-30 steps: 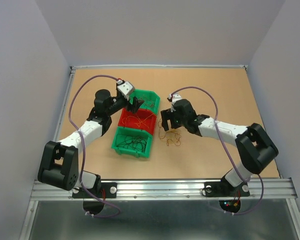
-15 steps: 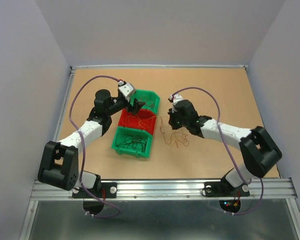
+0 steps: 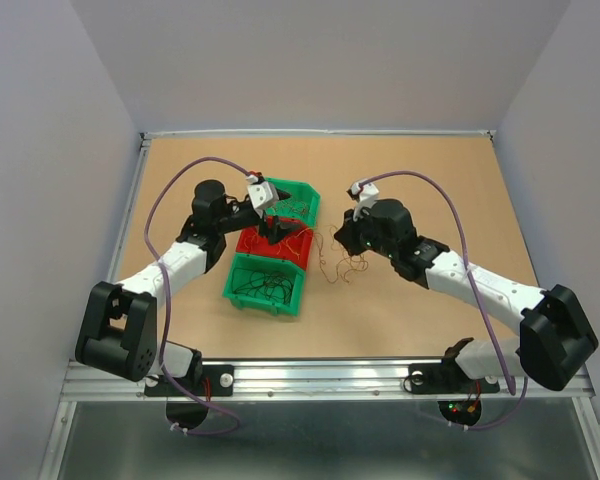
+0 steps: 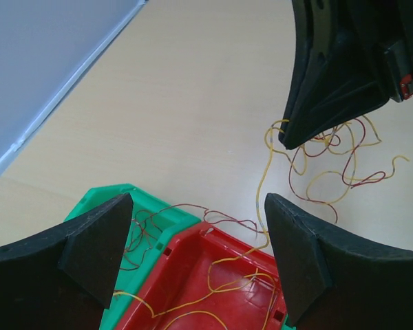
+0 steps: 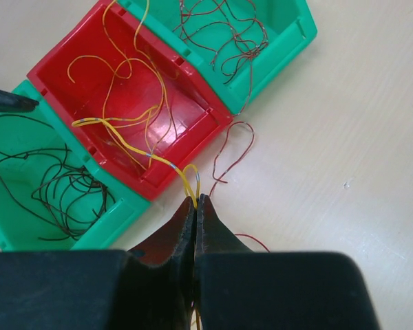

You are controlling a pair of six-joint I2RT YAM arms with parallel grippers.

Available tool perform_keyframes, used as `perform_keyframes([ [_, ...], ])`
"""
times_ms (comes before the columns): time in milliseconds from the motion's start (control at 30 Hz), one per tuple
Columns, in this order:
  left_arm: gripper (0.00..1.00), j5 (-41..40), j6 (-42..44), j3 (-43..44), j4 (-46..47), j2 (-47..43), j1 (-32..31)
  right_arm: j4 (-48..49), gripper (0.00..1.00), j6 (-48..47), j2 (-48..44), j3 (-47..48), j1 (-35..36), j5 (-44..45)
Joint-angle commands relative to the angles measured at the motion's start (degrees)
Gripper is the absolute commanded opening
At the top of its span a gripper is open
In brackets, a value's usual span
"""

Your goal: Untangle the cables

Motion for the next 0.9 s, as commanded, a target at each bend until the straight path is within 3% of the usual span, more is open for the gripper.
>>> perform_keyframes([
  [0,0.89,3.6,3.1,-0.3,-0.4,-2.4,-0.9,1.9,0.0,0.3,0.2,-0.1,1.0,-1.5],
  [567,0.82,2.1,10.5,7.6,-15.3,5.4,-6.2,1.5,0.0,-0.3,1.3,1.4,2.0,-1.1],
  [667,0.61,1.8,11.4,9.1,-17.3,7.5,-6.8,1.4,0.01,-0.3,1.5,1.5,2.3,-1.1],
  [700,0.42,1.9,11.5,9.6,-18.1,7.9,-6.9,1.4,0.0,-0.2,1.5,1.5,2.3,-1.1],
  [800,0.0,1.9,11.4,10.6,-19.1,9.1,-6.9,1.4,0.01,-0.4,1.7,1.4,2.4,-1.1],
  [867,0.0,2.0,11.4,10.9,-19.3,9.1,-6.9,1.4,0.03,-0.4,1.8,1.1,2.5,-0.6],
])
